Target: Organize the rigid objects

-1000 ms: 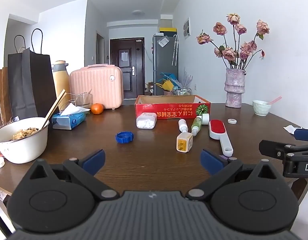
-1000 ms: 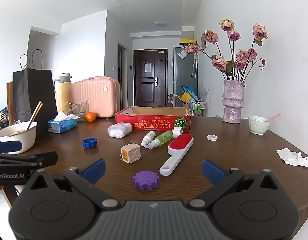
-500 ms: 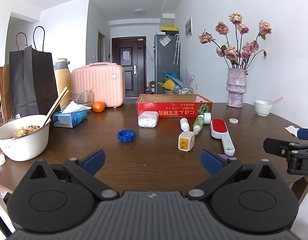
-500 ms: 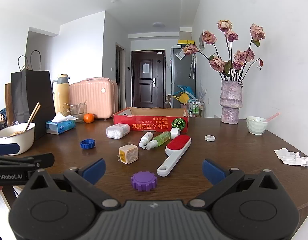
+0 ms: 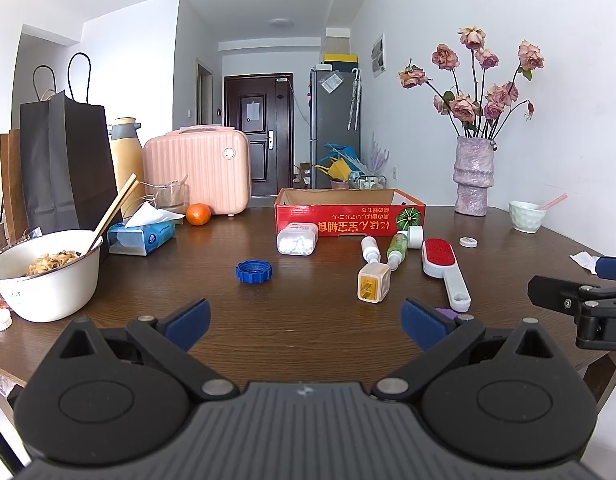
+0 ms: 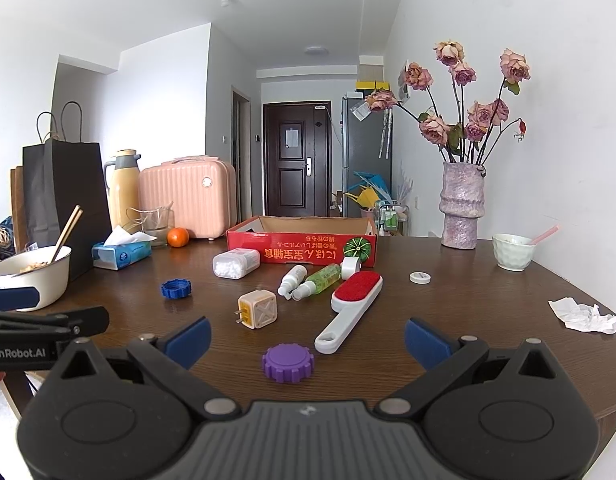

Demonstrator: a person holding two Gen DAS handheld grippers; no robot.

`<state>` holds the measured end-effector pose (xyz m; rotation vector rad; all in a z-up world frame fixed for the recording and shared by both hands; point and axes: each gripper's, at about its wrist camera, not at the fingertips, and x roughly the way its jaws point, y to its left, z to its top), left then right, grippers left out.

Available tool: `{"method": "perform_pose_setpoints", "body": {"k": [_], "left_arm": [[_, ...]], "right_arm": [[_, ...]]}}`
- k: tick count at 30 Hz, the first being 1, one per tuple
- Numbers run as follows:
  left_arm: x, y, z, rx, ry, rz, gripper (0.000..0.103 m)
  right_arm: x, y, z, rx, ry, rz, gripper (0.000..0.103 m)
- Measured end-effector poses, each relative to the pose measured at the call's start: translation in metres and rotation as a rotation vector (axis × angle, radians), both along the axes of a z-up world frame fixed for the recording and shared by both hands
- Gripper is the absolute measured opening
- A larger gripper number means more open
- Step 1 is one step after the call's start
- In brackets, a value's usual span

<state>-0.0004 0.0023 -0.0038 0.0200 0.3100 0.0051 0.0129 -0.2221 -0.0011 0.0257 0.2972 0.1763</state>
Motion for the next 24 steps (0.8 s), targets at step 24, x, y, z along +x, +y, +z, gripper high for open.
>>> {"method": "perform_pose_setpoints", "body": {"k": [24], "left_arm": [[-0.0003,0.0001,0.0002,0.0,-0.001,0.0,0.103]], "right_arm": [[-0.0016,0.0001,0.0017,-0.002,-0.004,-0.001,0.103]]}}
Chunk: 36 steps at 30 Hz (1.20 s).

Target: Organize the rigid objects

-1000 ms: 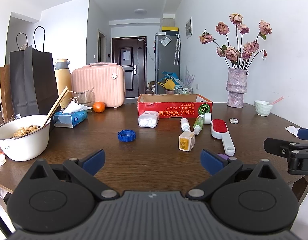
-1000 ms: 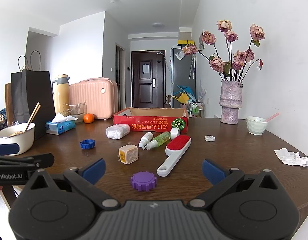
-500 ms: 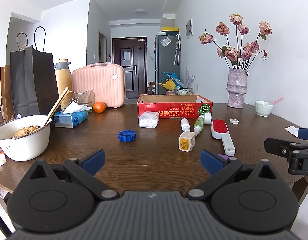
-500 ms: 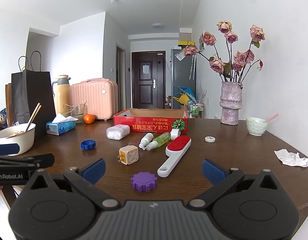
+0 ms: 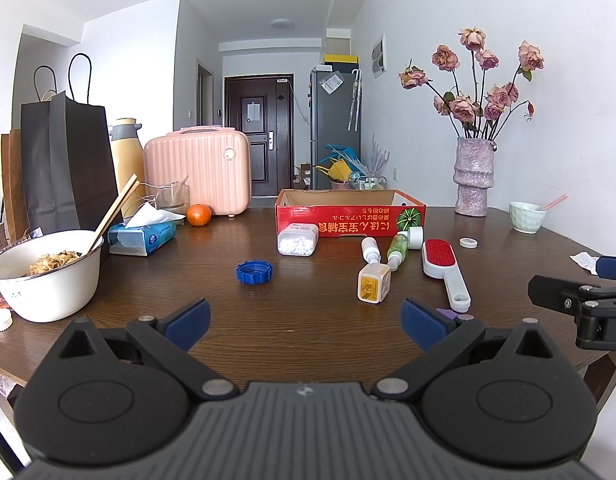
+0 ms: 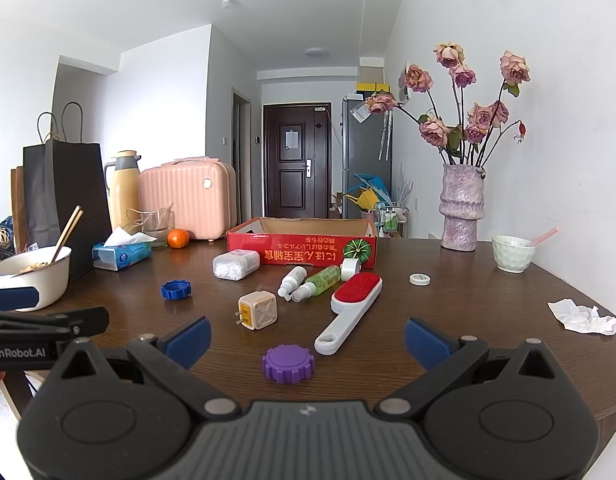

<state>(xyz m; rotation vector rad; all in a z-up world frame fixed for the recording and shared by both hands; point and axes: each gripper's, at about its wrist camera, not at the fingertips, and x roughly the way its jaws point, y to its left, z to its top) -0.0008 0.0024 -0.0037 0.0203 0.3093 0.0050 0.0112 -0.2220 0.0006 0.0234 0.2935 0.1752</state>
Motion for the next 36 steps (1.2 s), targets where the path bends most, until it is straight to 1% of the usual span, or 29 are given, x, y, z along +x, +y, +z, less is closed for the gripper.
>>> {"method": "perform_pose_setpoints", "body": {"k": [24,36], "left_arm": [[-0.0004,0.0002,0.0001,0.0,-0.001,0.0,0.103],[0.0045,0.0046,-0.0005,-0.004,0.008,0.003,0.103]], "right_arm": [[-0.0002,0.0028,-0.0011,-0.003,-0.003,0.0,0.103],[0.0053,-0.0045,0.0035,0.002,0.001,0.009,0.103]]}}
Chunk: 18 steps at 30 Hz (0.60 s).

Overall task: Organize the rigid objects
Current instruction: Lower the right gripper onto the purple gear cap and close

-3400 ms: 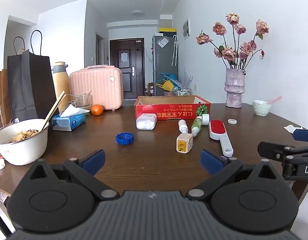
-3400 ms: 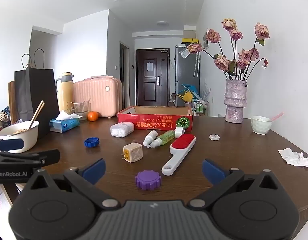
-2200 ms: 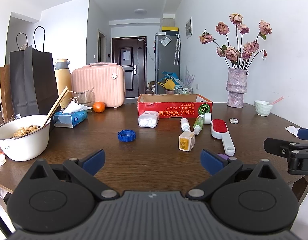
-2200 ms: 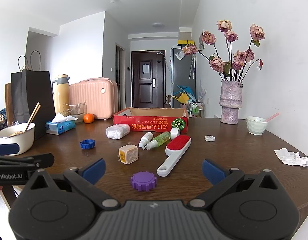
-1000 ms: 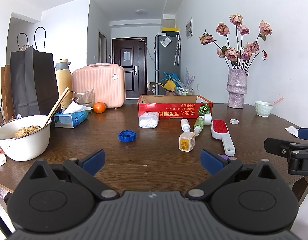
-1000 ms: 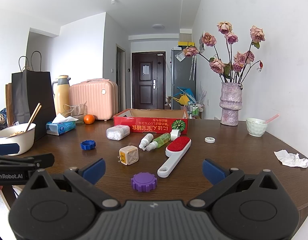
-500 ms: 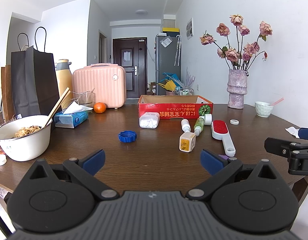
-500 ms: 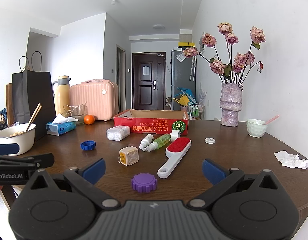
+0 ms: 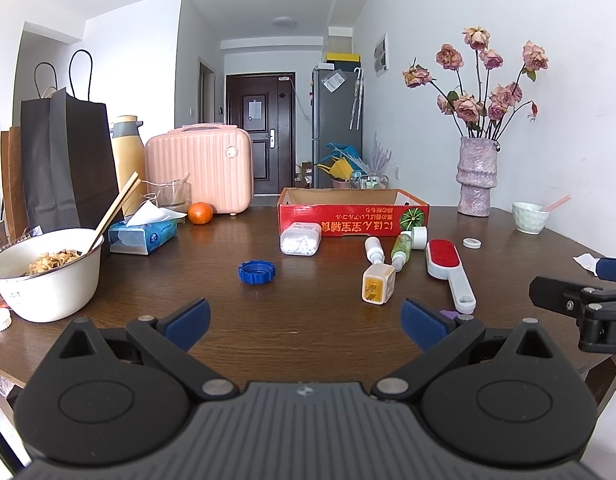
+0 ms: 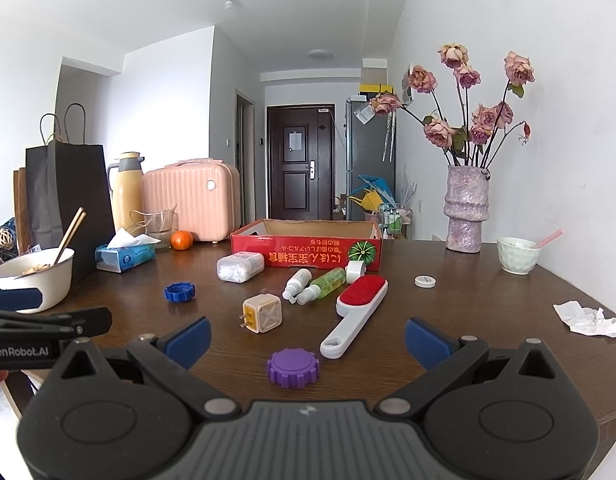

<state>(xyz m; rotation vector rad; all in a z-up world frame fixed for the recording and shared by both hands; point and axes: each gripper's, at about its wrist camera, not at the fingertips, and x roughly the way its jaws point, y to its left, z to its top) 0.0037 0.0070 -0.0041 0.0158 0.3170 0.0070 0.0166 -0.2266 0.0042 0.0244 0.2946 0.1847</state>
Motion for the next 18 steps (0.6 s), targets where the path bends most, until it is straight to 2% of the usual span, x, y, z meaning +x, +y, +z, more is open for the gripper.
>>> {"method": "perform_pose_setpoints", "body": {"k": [3,18], "left_arm": [[0.009,0.008,0.002,-0.01,0.012,0.007,0.103],[0.055,0.011,-0.007,-0.017,0.074,0.009,0.103]], "right_arm": [[0.01,0.014,-0.009,-0.012,0.008,0.0,0.103],[0.052,0.02,-0.021,-0.017,0.075,-0.001,0.103]]}}
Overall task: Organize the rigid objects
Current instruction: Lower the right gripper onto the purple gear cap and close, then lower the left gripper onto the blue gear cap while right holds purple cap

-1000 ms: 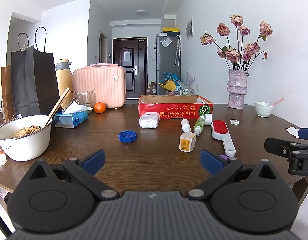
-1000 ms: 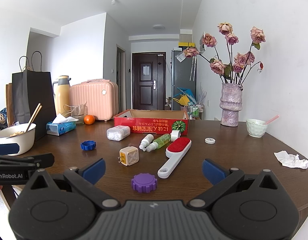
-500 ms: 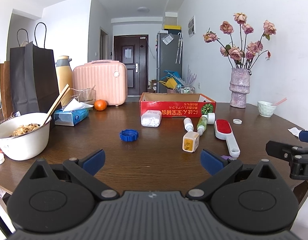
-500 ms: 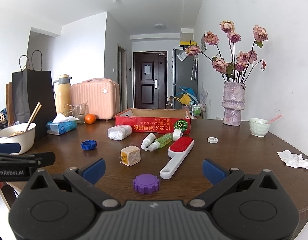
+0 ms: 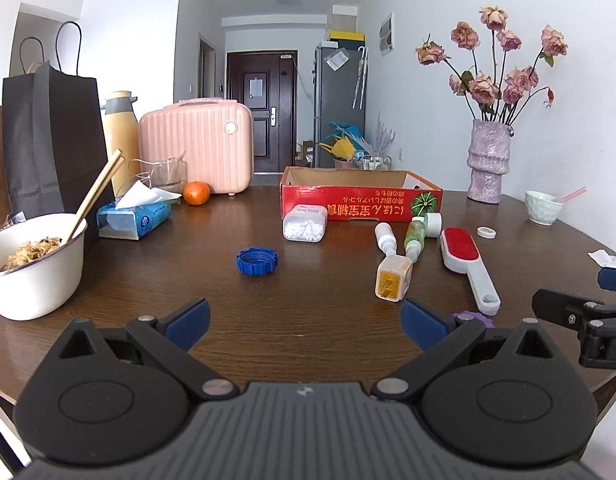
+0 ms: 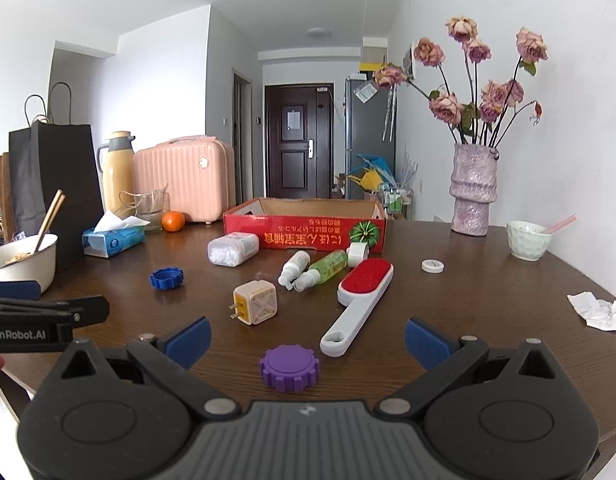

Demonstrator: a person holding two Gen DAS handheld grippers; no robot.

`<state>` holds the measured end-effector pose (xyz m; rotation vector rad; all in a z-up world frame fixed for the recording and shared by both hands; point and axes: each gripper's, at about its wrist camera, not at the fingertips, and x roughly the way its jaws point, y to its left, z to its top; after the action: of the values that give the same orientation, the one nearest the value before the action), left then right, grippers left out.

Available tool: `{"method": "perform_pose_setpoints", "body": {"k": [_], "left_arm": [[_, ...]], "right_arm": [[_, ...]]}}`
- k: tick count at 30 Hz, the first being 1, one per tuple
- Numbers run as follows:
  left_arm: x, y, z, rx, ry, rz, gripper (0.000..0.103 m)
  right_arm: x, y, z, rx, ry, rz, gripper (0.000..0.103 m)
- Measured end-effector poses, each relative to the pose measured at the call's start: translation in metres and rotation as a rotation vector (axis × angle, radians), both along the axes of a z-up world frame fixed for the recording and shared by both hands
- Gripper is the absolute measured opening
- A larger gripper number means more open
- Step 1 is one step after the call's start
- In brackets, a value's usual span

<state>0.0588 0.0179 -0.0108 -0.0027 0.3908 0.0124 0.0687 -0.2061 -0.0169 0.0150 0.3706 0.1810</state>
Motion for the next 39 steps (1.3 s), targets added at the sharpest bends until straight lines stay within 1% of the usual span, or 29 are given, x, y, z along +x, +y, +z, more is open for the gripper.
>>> {"method": "perform_pose_setpoints", "body": {"k": [11,18,25,30,33,34,36,37,39], "left_arm": [[0.033,0.003,-0.015,-0.003,0.063,0.004,0.103],[0.051,0.003,-0.026,-0.006,0.102,0.001,0.103],[0.064,0.003,-0.037,-0.006,0.136,-0.002,0.103],[0.072,0.003,-0.042,-0.007,0.15,0.0,0.103],[0.077,0.004,-0.044,-0.011,0.159,-0.003,0.103],[0.078,0.004,-0.045,-0.011,0.162,-0.004,0.103],[0.081,0.004,-0.046,-0.014,0.168,-0.006,0.103],[0.083,0.004,-0.047,-0.014,0.172,-0.006,0.103],[0.085,0.005,-0.047,-0.014,0.175,-0.005,0.103]], "right_arm": [[0.032,0.001,-0.017,0.003,0.073,0.004,0.103],[0.05,0.003,-0.034,0.0,0.125,0.01,0.103],[0.065,0.011,-0.05,-0.007,0.184,0.052,0.097],[0.076,0.019,-0.057,-0.022,0.205,0.082,0.092],[0.083,0.021,-0.061,-0.015,0.22,0.097,0.08],[0.085,0.022,-0.063,-0.016,0.229,0.099,0.07],[0.086,0.025,-0.064,-0.038,0.216,0.091,0.057],[0.086,0.025,-0.064,-0.035,0.211,0.098,0.053],[0.088,0.023,-0.062,-0.018,0.212,0.107,0.053]]}}
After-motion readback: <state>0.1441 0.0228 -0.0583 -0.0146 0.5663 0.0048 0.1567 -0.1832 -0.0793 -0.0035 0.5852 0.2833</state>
